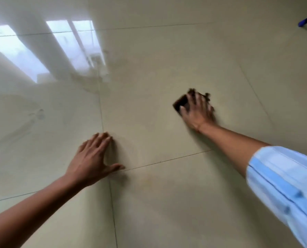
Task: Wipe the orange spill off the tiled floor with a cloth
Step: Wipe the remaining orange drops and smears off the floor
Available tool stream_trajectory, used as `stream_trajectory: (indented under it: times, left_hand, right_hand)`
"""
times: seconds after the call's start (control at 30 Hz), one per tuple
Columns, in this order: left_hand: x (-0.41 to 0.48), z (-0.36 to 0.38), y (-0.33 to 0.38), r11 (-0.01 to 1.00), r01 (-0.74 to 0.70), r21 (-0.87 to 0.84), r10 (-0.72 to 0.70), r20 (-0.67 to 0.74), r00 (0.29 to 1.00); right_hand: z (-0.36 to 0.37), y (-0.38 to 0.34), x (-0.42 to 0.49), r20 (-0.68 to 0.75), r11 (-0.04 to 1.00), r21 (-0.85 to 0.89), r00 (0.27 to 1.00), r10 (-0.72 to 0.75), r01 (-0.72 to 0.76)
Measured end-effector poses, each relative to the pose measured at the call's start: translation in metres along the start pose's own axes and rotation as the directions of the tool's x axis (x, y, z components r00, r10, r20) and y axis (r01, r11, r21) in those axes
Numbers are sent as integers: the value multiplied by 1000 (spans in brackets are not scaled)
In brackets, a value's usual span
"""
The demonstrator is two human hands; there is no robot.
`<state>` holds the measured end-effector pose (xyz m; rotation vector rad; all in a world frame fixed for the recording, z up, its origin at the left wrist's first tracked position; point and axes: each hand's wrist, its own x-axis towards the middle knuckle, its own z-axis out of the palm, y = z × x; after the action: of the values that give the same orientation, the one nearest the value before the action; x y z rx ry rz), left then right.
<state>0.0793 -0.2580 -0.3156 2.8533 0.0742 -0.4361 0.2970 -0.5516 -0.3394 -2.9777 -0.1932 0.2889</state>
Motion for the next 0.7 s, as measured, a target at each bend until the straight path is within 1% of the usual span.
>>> stream_trajectory:
  times: [0.03,0.07,0.1,0.13,0.17,0.2,0.23,0.27,0.3,0.33,0.37,0.4,0.47,0.5,0.53,0.57,0.6,0.63,0.67,0.7]
  left_hand:
    - [-7,0,-16,999,35,11,-35,-6,999]
    - [-14,-1,-30,997,72,17,-72,-1,997]
    - [-19,-3,-41,995,98,29,-99,12,995]
    - [-23,-4,-50,993,111,50,-112,25,993]
    - [-27,-7,-58,990,115,75,-119,46,992]
    - [-39,-12,-70,986,133,102,-140,62,988]
    - [-45,-14,-79,983,142,120,-151,71,986]
    - [-53,-13,-88,979,158,129,-168,70,983]
    - [-66,-16,-96,974,188,125,-198,65,978]
    - [-74,-15,-101,972,204,116,-213,71,974]
    - [-80,-12,-103,972,212,102,-222,88,971]
    - [-83,-8,-102,974,214,77,-221,101,970]
    - [-80,-3,-97,977,212,33,-214,107,971]
    - [-76,-3,-94,978,209,17,-209,102,973]
    - [-72,-3,-88,980,197,8,-197,100,975]
    - [-69,-4,-82,983,181,11,-181,105,978]
    - [-66,-6,-73,987,159,24,-161,118,980]
    - [-62,-6,-62,991,132,28,-135,142,981]
    - [-60,-3,-51,993,115,15,-116,155,981]
    - [-53,-1,-36,996,95,0,-94,157,983]
  right_hand:
    - [9,-42,5,8,996,-4,996,-84,84]
    - [23,-90,1,18,977,-3,977,-214,214]
    - [39,-135,-15,27,936,11,936,-352,352]
    - [55,-170,-44,51,881,43,880,-473,471]
    - [68,-190,-79,86,816,75,812,-577,573]
    - [74,-198,-119,122,740,101,730,-673,665]
    - [77,-181,-148,159,681,112,663,-731,724]
    - [74,-153,-167,183,634,87,614,-768,768]
    - [67,-127,-174,198,560,53,541,-818,827]
    - [62,-102,-167,176,504,12,494,-851,864]
    - [59,-89,-152,154,505,-20,502,-851,863]
    - [53,-94,-134,149,562,-28,559,-815,827]
    - [52,-142,-110,109,758,-4,754,-648,652]
    - [57,-166,-109,101,813,9,808,-580,582]
    - [60,-175,-118,126,823,24,815,-565,567]
    - [64,-171,-131,144,789,39,778,-612,614]
    - [65,-149,-147,159,719,30,707,-689,694]
    - [65,-113,-164,180,661,21,648,-740,750]
    - [61,-78,-175,196,645,24,629,-752,764]
    - [52,-46,-172,174,677,23,664,-728,736]
